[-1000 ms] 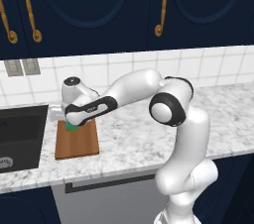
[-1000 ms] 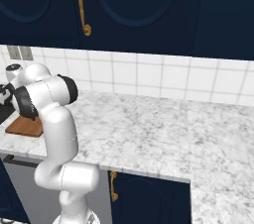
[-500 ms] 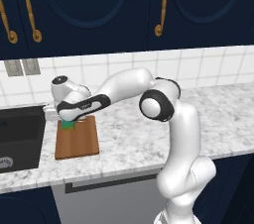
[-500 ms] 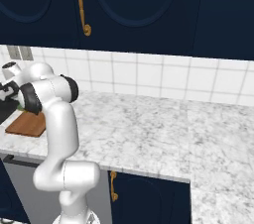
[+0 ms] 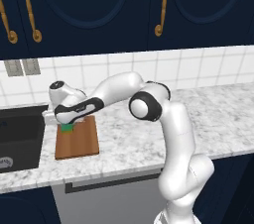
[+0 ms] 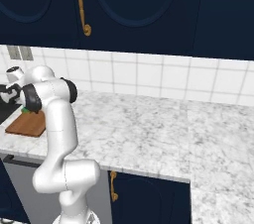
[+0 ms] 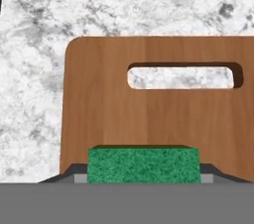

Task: Pick up the sponge from the counter and clean the cutting board by briefly scrubbing or pressing down on the cutting board. Once finished, release the sponge.

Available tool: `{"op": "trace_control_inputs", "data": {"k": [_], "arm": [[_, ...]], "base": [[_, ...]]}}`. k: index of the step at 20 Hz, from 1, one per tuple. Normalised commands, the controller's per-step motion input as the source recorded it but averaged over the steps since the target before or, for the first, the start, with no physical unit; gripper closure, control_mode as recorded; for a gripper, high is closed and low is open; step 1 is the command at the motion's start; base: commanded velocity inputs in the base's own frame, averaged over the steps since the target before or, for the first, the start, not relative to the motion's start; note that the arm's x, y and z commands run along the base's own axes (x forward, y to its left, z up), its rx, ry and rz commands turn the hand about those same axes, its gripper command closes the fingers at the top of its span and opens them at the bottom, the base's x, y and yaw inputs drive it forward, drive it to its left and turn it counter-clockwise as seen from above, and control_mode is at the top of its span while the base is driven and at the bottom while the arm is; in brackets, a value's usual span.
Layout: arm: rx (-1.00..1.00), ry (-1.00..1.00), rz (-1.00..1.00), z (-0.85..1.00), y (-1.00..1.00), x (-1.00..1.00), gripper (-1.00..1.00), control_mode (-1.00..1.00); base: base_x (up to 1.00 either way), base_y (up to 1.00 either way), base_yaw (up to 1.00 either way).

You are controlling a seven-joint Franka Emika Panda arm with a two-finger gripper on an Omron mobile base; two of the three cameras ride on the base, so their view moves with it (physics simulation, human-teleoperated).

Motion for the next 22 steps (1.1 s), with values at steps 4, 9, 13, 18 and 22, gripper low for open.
{"op": "trace_control_inputs", "data": {"k": [4,9,13,18,22], "arm": [[-0.01,0.00,0.08,0.00,0.02,0.08,1.00,-1.00],[0.01,-0.02,0.00,-0.46,0.00,-0.01,1.00,-1.00],[0.04,-0.15,-0.03,-0.49,-0.18,-0.29,1.00,-1.00],[0.03,-0.11,-0.01,-0.11,-0.37,-0.06,1.00,-1.00],[0.01,-0.12,0.00,0.00,-0.69,-0.14,1.00,-1.00]], "base": [[0.00,0.00,0.00],[0.00,0.00,0.00],[0.00,0.00,0.00],[0.00,0.00,0.00],[0.00,0.00,0.00]]}}
